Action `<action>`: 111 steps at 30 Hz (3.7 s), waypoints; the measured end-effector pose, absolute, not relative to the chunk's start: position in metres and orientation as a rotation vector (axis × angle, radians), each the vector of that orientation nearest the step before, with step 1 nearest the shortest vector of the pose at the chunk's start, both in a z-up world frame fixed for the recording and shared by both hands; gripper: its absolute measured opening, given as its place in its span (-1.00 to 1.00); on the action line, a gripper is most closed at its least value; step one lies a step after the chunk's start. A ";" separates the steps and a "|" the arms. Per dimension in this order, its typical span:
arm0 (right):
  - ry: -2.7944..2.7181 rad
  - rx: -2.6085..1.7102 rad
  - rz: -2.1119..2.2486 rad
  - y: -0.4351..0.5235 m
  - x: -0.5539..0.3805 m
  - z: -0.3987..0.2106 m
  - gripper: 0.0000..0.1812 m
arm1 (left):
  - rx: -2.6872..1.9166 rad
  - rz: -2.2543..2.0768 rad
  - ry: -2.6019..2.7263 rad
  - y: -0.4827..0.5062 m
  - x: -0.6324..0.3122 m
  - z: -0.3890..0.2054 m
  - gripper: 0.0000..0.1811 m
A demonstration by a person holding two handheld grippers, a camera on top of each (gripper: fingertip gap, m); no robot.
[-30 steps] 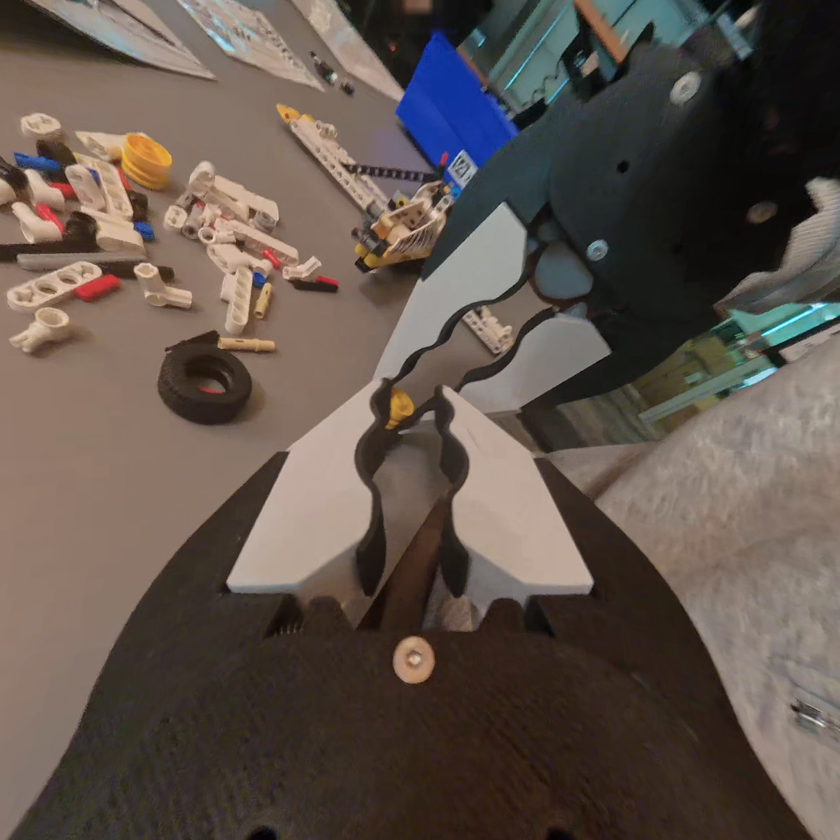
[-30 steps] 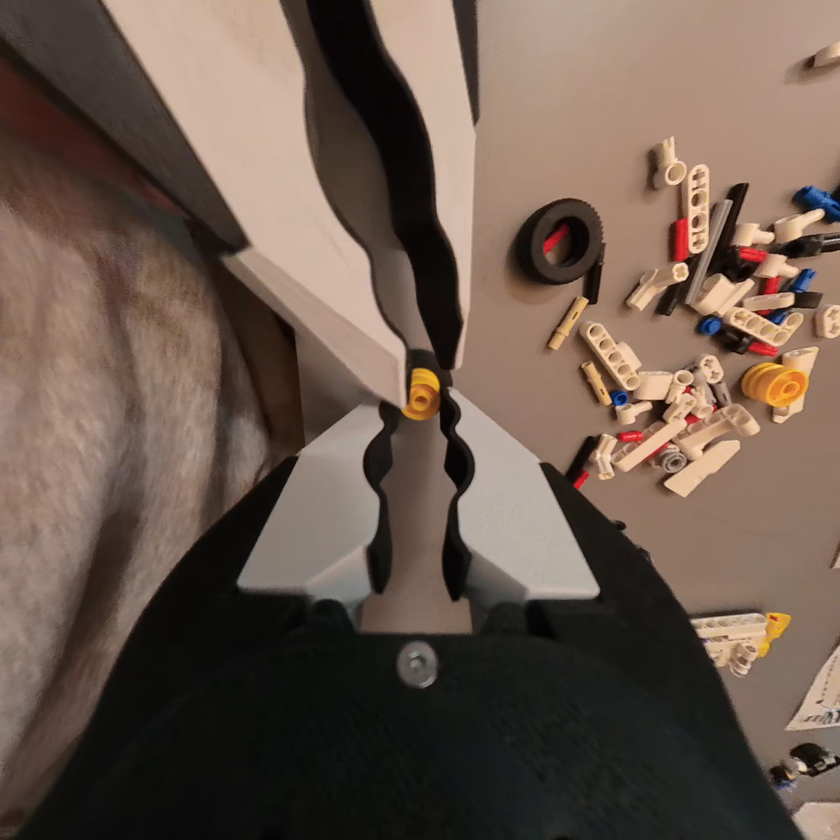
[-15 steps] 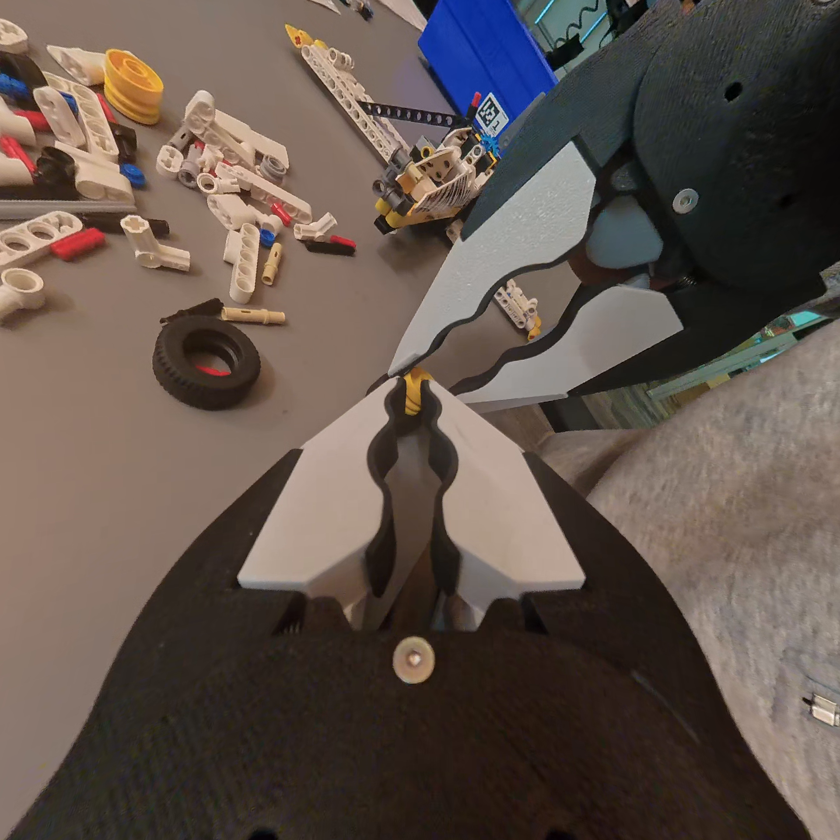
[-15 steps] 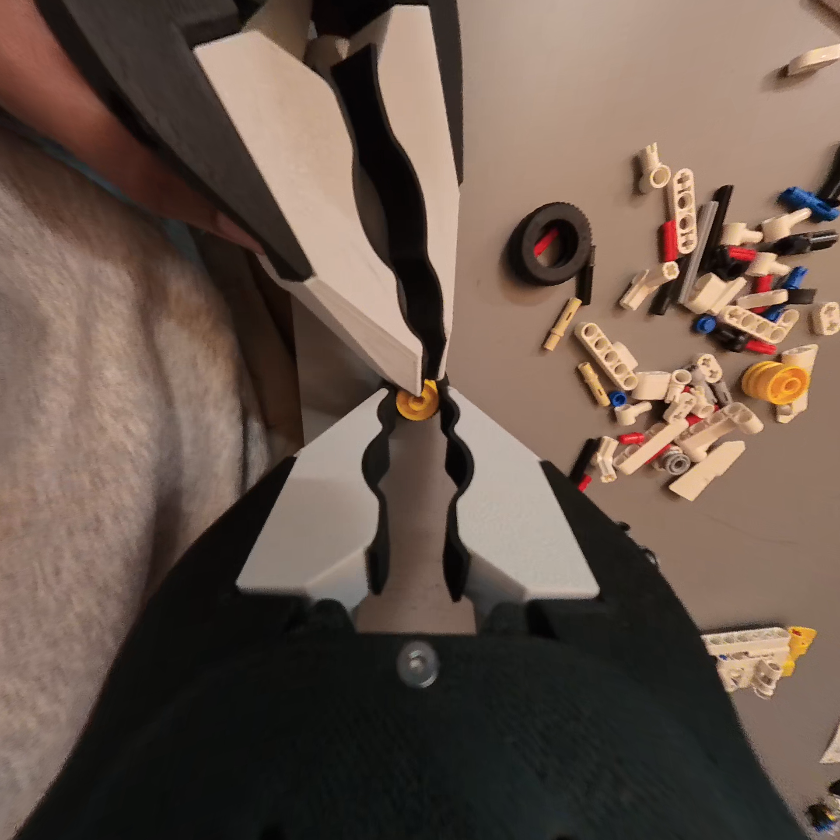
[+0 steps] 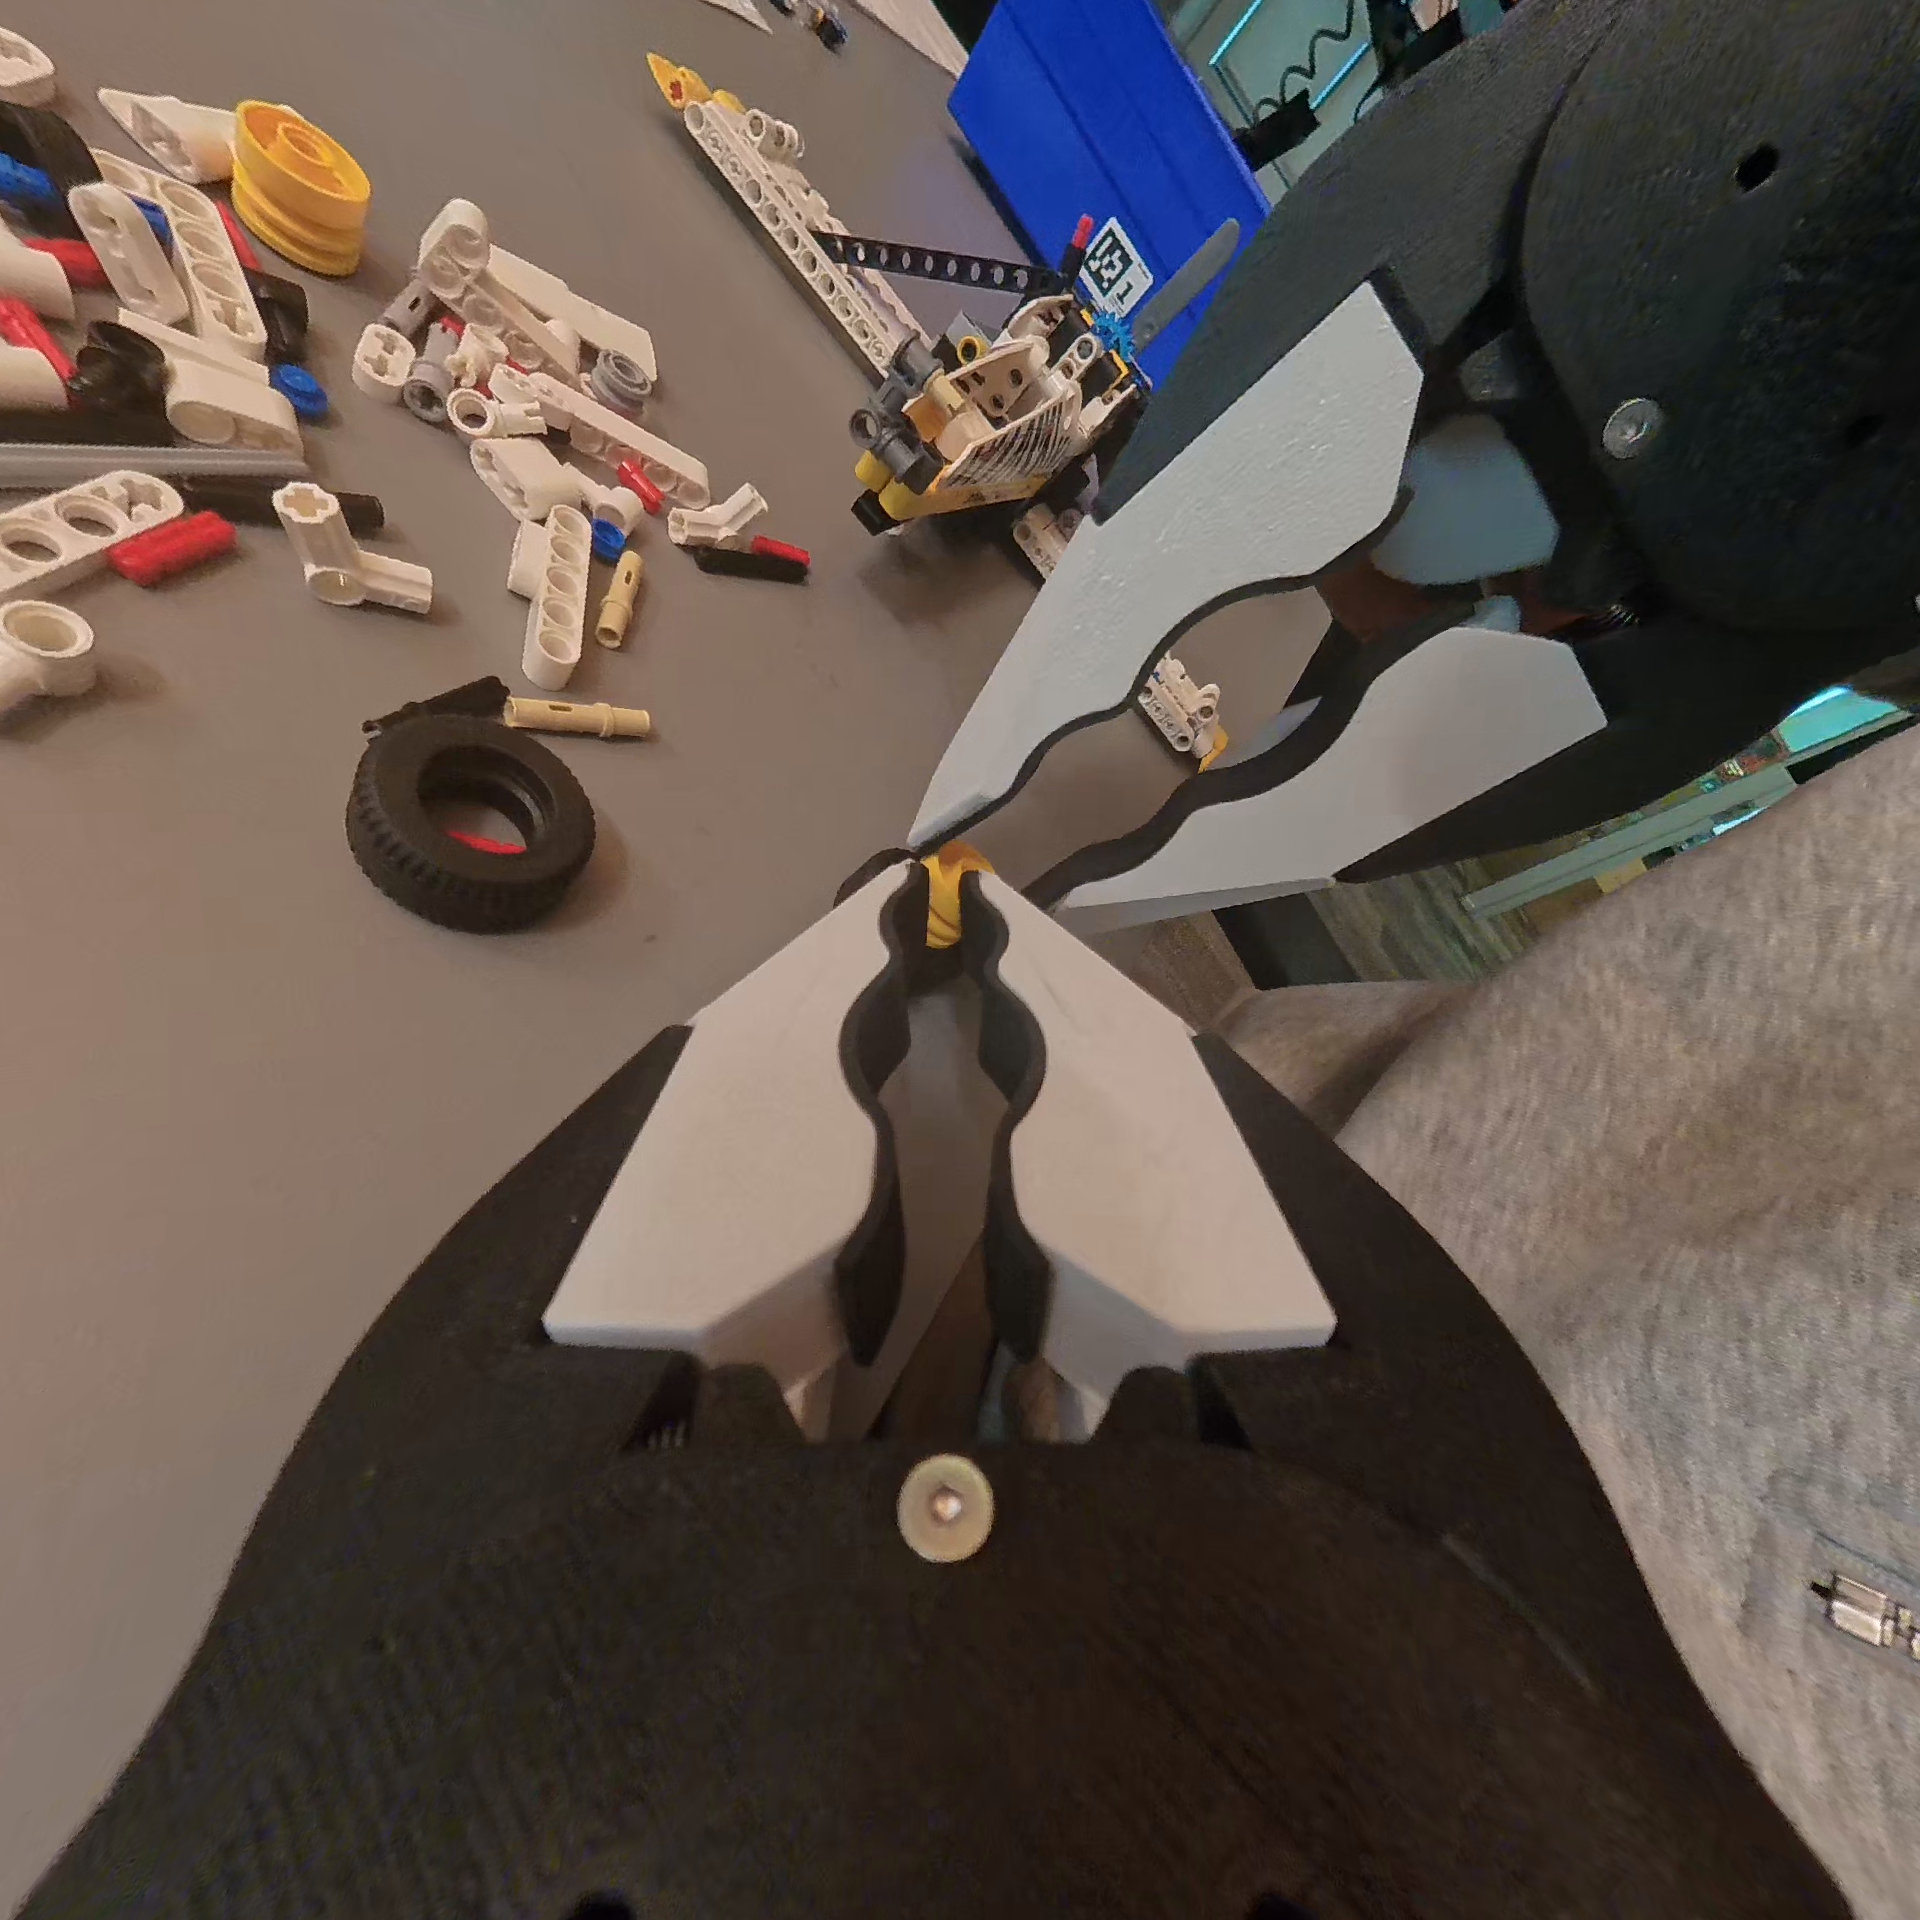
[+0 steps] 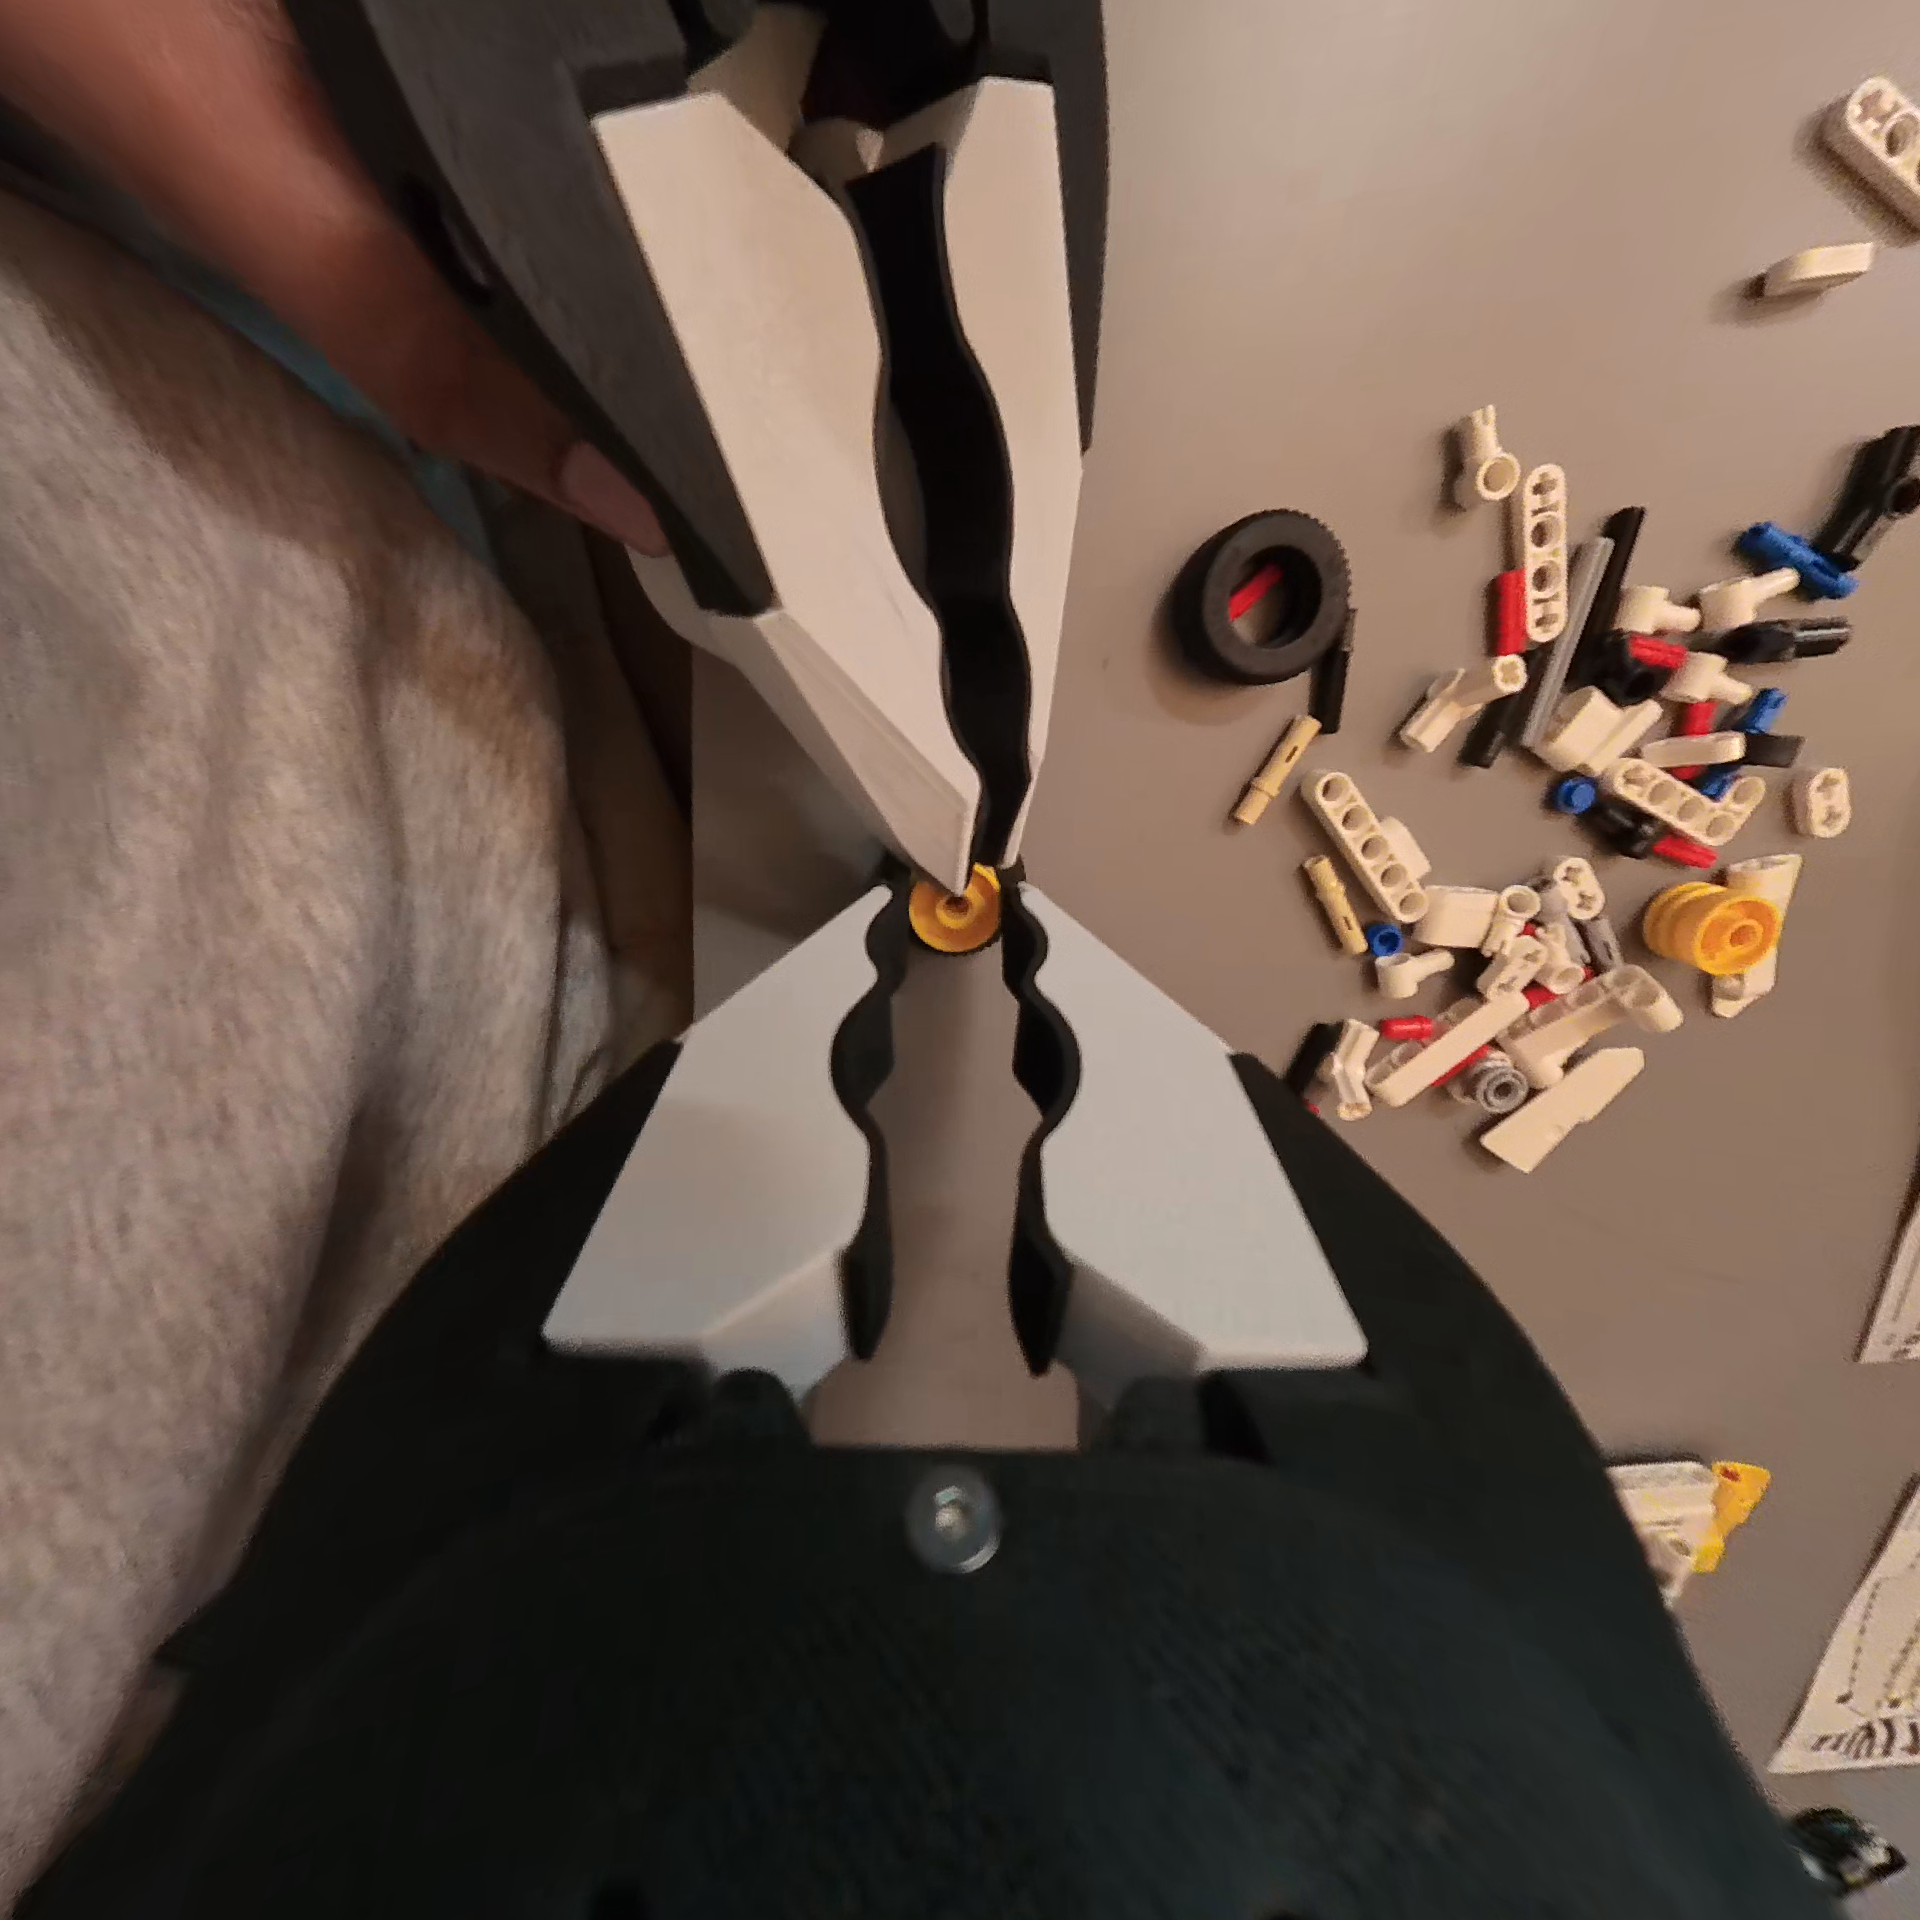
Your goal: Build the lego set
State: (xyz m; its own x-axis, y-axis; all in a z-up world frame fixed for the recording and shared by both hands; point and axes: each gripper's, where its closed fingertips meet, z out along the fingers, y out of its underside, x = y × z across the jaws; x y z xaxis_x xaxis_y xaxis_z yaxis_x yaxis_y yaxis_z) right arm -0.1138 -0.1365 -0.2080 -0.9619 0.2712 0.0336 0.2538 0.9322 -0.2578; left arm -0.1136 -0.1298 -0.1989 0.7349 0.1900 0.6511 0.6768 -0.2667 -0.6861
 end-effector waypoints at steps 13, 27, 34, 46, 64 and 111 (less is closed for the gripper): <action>-3.113 -0.306 0.196 -0.137 -0.112 -0.210 -0.83 | -1.895 -0.493 -0.664 -0.132 -0.112 -0.203 -0.94; -3.052 -0.355 0.292 -0.143 -0.117 -0.216 -0.83 | -1.944 -0.540 -0.696 -0.137 -0.112 -0.211 -0.93; -2.904 -0.306 0.350 -0.147 -0.117 -0.215 -0.82 | -1.951 -0.534 -0.686 -0.141 -0.110 -0.210 -0.93; -2.895 -0.729 0.706 -0.138 -0.117 -0.199 -0.55 | -1.915 -0.496 -0.651 -0.140 -0.112 -0.206 -0.97; -2.886 -0.792 0.890 -0.144 -0.107 -0.197 -0.59 | -1.875 -0.509 -0.598 -0.134 -0.110 -0.203 -0.96; -2.764 -1.567 1.373 -0.140 -0.110 -0.174 -0.83 | -1.883 -0.360 -0.365 -0.120 -0.091 -0.191 -0.66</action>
